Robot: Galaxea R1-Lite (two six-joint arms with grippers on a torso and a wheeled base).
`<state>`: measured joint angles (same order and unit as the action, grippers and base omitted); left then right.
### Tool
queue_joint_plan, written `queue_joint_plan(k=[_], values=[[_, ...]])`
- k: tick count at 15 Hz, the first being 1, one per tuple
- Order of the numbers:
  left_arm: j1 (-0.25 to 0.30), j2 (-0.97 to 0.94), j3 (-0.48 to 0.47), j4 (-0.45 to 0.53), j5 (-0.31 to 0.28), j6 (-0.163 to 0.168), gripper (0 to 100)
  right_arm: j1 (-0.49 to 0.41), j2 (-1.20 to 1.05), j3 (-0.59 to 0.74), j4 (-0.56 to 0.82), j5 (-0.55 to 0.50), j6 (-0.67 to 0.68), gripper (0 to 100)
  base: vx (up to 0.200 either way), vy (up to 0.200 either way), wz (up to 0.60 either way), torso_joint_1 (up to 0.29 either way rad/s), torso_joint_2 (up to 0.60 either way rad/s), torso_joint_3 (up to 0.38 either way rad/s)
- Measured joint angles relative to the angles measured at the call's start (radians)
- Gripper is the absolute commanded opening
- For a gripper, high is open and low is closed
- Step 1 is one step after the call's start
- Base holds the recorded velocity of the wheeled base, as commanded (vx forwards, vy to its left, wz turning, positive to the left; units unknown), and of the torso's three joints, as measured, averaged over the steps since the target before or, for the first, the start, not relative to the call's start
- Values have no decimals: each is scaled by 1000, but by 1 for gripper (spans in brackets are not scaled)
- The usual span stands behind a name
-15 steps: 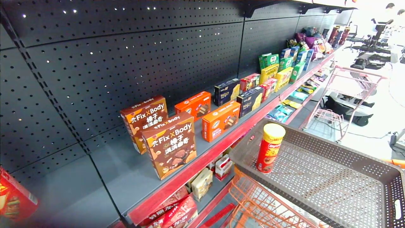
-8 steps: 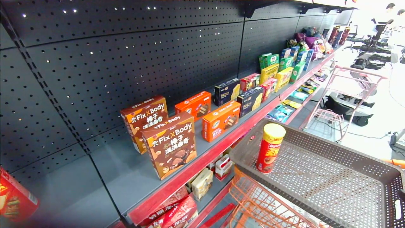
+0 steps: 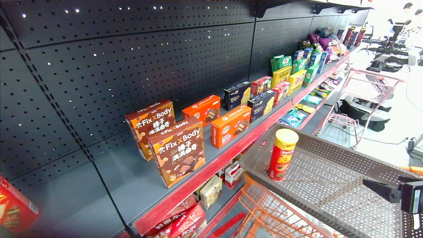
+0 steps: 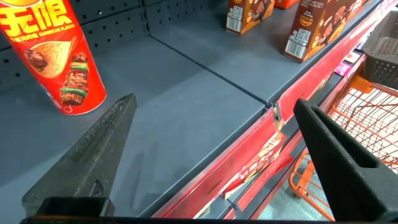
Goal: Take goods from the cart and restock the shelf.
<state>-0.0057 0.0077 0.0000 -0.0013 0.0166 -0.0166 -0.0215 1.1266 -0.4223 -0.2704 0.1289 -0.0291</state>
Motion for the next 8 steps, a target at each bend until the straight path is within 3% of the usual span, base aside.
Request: queue_joint_plan(k=[2,5,8], values=[[0,0,0,0,0,0,100,-4,74,-38,0,117,-13,100,0,0,0,0,0,0],[0,0,0,0,0,0,100,14,201,-96,-53,163,-49,100,0,0,0,0,0,0],[0,0,0,0,0,0,100,31,338,-106,-275,233,-72,100,0,0,0,0,0,0]])
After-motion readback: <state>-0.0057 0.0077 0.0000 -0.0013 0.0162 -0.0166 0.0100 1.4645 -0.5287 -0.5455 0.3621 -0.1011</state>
